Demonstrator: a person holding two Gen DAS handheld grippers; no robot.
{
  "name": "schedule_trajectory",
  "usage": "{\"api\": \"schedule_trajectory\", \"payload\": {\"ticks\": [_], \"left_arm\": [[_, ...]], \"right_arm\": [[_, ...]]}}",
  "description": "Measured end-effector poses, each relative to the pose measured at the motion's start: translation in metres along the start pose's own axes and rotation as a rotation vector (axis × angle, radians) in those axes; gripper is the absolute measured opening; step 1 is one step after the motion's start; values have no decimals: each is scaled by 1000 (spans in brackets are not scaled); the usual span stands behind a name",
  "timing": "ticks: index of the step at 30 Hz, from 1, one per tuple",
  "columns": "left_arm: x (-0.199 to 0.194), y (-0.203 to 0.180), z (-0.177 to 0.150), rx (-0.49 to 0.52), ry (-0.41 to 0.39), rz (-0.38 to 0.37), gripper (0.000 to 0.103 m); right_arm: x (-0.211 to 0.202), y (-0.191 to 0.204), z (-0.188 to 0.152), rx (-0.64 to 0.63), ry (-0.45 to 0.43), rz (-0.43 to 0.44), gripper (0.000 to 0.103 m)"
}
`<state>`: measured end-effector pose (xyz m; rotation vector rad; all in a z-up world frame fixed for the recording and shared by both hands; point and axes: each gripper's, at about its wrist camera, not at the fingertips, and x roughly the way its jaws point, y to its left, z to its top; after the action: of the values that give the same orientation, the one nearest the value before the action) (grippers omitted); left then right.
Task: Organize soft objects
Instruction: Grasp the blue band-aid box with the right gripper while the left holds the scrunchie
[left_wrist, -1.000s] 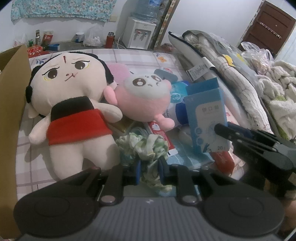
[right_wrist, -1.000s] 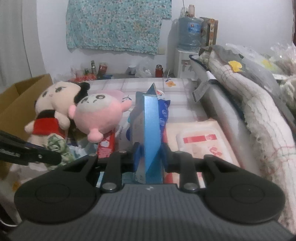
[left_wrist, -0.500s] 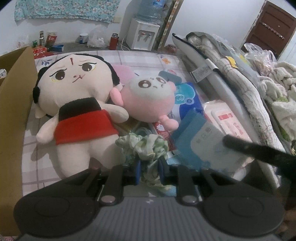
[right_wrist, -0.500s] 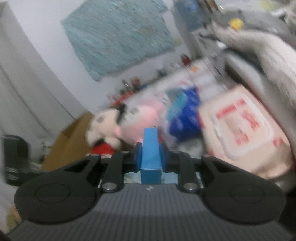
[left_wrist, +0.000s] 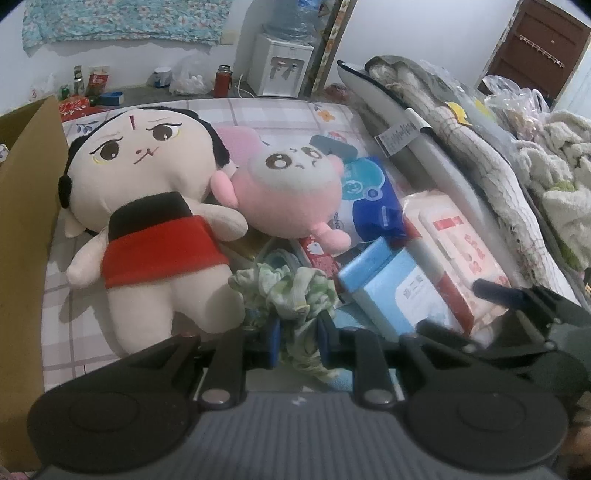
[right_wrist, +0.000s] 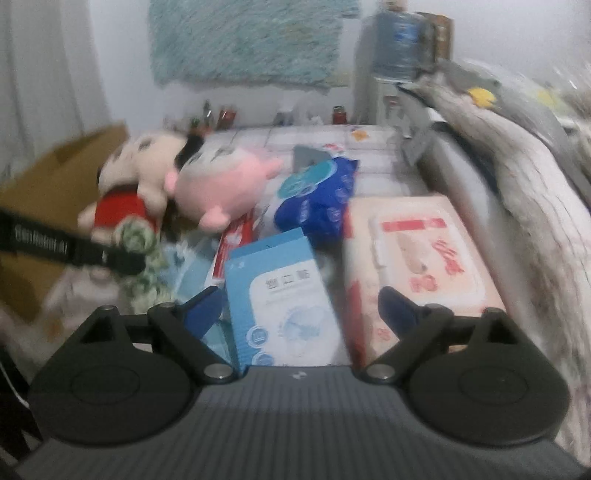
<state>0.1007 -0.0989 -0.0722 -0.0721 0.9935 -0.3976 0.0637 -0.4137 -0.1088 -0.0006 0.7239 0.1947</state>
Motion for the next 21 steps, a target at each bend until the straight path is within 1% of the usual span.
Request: {"api": "schedule_trajectory", "payload": {"ticks": [3,5,8,13,15,16,17,18,21], "left_arm": [[-1,1,0,4,-3,-1,21],[-1,2,-1,5,-3,-6,21],[-1,4,-3,7,1,-16,21],[0,7,-2,2,3,-34,21],[0,8,-2,-1,1,-39,21],[0,8,-2,-2,1,-41,21],[1,9,-3,-3,2,-42,21],[0,8,-3,-2,2,-40,21],[0,8,-3,0,0,-40,21]], "right_arm": [[6,9,1,-39,28,23,91],[12,13,3,-56,53,21,90],[24,12,5,-73,90,14,89],[39,13,10,-130,127,39,89],[48,11,13,-127,157,57,82],[52,9,14,-117,175,68,74],[55,6,14,-99,197,86,74],[56,4,14,-85,198,91,74],[50,7,14,-88,182,79,74]]}}
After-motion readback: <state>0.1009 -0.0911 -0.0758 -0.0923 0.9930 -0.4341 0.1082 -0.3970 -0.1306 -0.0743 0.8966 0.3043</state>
